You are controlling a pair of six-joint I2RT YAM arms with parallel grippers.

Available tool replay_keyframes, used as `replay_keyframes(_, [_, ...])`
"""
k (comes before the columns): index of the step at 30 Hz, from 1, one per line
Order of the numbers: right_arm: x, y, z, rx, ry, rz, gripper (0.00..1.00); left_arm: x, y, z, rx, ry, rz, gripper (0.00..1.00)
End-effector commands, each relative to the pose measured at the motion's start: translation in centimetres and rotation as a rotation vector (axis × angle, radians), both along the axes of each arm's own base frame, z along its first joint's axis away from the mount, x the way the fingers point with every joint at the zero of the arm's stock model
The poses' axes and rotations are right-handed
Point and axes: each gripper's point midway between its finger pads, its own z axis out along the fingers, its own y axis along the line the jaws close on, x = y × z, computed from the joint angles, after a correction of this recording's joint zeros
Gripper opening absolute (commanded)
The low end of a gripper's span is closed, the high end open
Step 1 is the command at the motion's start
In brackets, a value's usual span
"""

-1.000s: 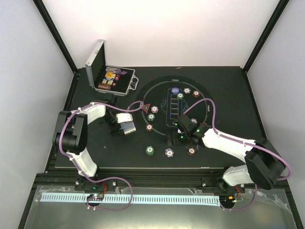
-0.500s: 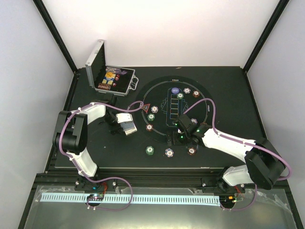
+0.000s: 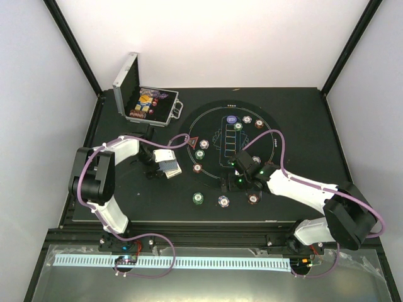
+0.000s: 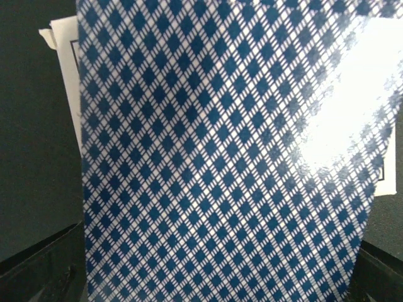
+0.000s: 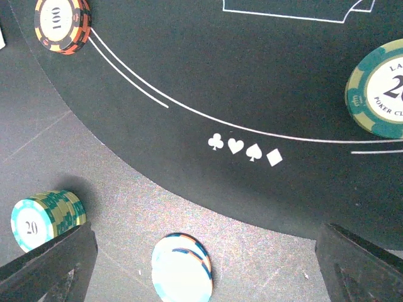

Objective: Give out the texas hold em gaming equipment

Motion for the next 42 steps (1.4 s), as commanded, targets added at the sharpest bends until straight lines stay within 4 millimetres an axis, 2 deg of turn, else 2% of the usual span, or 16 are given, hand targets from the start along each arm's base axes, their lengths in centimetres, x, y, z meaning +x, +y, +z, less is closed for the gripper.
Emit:
replay_keyframes(1, [-0.01,0.21,0.24,0.011,-0.012,-0.002,0.97,-0.82,0.35,-0.9,0.04,0.009,-0.032,0.99])
replay_keyframes(6, [-0.08,0.24,-0.05,0.009,-0.004,0.0,0.97,-0.19,0.22,-0.83,0.047,0.002,-0.035,0.98])
replay_keyframes(12, [-0.17,0.28,-0.2,0.01,-0.001,0.001,0.96,-0.31,-0.07,-0.96,0.052,0.017,-0.055,0.97])
replay_keyframes(26, [-0.07,0.62,-0.04,0.013,-0.001,0.009,0.95,-0.51,-0.07,-1.32,0.064,0.023,-0.058,0.8])
replay_keyframes(35, [-0.03,0.82,0.0,0.016,0.0,0.011,0.94,-0.6,-0.23,-0.84,0.051,0.011,-0.06,0.56])
replay_keyframes(38, [-0.01,0.84,-0.06,0.017,0.002,0.01,0.95,-0.53,-0.13,-0.84,0.056,0.002,-0.06,0.39])
replay_keyframes(42, [-0.06,0.93,-0.11,0.02,0.003,0.012,0.94,-0.44,-0.07,-0.68,0.06,-0.004,-0.056,0.33])
